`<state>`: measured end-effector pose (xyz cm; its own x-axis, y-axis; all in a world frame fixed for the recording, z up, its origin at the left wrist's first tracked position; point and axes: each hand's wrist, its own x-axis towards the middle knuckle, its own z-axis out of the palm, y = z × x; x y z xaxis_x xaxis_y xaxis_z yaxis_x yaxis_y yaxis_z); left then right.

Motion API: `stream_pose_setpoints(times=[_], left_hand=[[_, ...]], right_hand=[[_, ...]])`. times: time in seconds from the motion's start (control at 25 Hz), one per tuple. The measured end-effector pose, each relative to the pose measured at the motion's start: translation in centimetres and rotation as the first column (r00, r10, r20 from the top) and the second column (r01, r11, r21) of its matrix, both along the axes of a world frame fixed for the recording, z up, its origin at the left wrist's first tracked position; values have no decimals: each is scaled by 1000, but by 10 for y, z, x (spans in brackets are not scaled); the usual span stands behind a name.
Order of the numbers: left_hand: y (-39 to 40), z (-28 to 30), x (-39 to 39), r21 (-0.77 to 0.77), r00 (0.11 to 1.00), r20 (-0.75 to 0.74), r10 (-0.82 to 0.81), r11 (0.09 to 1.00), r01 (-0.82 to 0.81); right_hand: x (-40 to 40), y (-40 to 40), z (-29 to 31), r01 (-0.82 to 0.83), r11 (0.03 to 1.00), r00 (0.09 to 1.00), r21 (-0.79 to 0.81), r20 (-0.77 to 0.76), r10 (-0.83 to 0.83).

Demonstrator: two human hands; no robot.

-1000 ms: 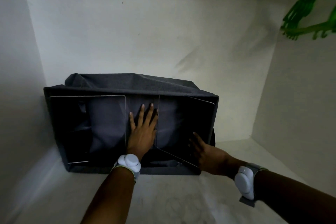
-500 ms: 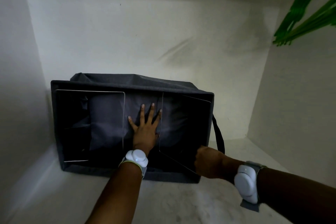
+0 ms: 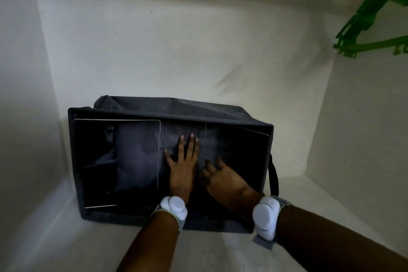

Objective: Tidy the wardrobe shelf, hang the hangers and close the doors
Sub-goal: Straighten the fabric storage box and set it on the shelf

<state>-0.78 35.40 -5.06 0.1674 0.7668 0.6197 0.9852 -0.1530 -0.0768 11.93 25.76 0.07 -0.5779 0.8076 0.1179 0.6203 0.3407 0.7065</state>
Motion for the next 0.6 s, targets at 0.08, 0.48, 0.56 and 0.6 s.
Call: stream_pose_setpoints(times=[0.08,0.48,0.56,0.6], left_hand=[[9,-6,-11,60,1000,-24,7,998,-5],[32,-14,-23,97,997,-71,-25,995,32],[32,-14,-25,100,997,-74,-27,994,34],[32,-13,-25,92,997,-79,-27,995,34]], right_hand=[[0,19,2,-41,994,994,105,103,30],[3,76,-8,1,982,963,190,265,-52],[10,78,-6,38,990,970,138,235,-70],[16,77,-4,48,993,974,106,214,-70]])
